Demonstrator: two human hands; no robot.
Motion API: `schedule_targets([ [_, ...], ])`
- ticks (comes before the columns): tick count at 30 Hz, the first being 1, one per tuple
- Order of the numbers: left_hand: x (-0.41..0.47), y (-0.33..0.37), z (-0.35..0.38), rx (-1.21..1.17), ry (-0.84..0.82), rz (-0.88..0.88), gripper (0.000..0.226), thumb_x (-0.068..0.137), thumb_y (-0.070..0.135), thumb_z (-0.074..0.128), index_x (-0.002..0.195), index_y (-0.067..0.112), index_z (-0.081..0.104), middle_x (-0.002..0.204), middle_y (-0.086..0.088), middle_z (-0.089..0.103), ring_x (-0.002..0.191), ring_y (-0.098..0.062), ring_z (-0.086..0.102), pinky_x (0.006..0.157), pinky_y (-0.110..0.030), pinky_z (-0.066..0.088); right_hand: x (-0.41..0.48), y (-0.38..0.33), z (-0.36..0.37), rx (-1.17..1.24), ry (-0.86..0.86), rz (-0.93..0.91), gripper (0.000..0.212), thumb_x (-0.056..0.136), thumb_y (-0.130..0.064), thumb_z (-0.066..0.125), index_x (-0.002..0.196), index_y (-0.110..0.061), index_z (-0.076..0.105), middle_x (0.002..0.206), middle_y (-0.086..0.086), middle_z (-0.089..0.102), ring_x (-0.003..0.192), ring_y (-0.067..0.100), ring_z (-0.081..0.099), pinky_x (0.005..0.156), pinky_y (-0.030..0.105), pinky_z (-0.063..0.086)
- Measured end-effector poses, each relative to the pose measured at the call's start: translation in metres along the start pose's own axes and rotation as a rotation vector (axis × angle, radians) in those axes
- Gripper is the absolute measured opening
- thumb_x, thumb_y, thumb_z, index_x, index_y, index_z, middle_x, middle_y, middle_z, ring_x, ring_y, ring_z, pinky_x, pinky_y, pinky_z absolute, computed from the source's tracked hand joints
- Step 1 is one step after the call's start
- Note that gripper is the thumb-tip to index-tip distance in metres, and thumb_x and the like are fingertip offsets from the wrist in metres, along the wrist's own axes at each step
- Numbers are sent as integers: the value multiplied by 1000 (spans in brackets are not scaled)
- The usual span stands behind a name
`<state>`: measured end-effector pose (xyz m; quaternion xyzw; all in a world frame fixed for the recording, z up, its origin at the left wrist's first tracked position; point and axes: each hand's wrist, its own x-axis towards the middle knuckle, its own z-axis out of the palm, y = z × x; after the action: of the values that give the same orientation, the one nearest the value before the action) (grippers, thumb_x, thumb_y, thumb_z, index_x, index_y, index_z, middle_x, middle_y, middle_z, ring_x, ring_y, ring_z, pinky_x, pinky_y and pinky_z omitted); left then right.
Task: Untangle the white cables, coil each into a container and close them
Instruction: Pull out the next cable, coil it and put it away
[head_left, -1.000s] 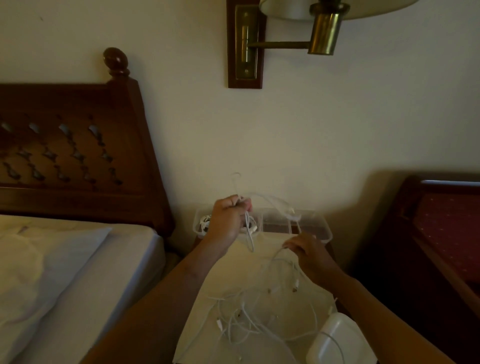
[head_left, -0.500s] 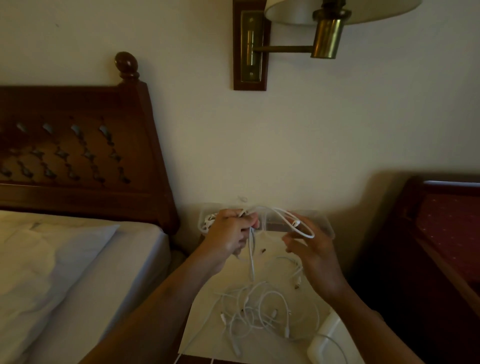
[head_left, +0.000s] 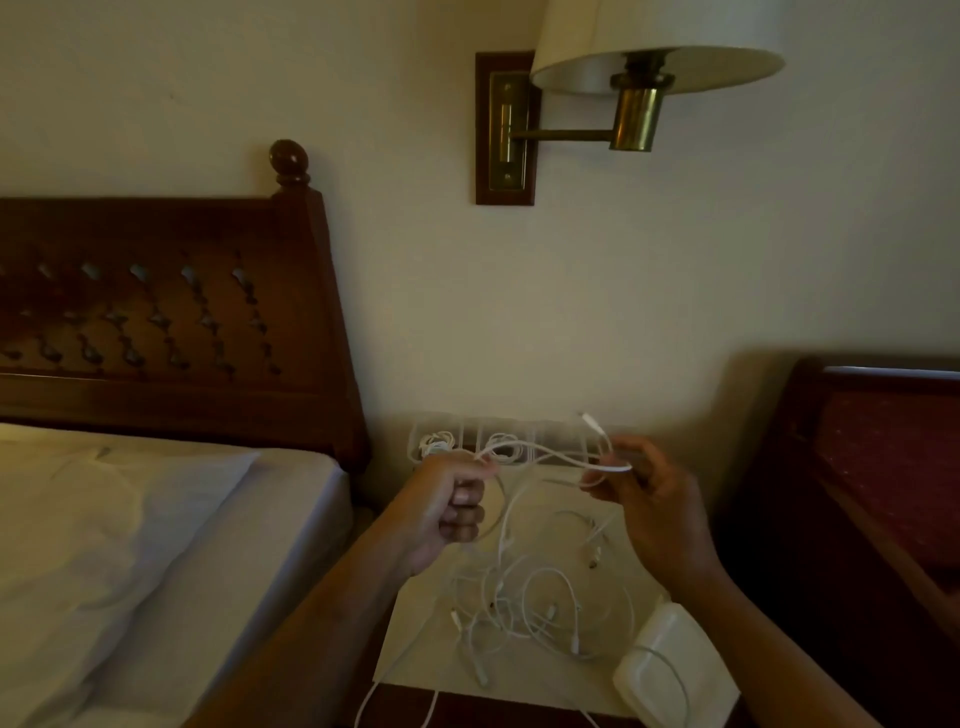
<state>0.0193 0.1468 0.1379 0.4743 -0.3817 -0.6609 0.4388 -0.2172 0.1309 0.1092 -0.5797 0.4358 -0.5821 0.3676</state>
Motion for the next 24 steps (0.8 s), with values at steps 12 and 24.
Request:
schedule_targets([
  [12, -11, 79, -17, 510, 157, 138, 50, 94, 24, 67, 48, 19, 49, 44, 2, 33, 37, -13, 24, 44, -24, 19, -13, 21, -12, -471, -262, 84, 29, 103, -18, 55, 126, -34, 60, 79, -4, 67, 74, 5, 66, 58, 14, 54],
  [24, -3, 86, 6, -289, -192, 170, 25, 101, 24, 43, 81, 17, 57, 53, 9, 28, 44, -8, 21, 46, -26, 15, -11, 36, -13, -1240, -567, -452, 38, 91, -12, 68, 123, -33, 69, 111, -10, 72, 107, 12, 62, 104, 37, 44],
])
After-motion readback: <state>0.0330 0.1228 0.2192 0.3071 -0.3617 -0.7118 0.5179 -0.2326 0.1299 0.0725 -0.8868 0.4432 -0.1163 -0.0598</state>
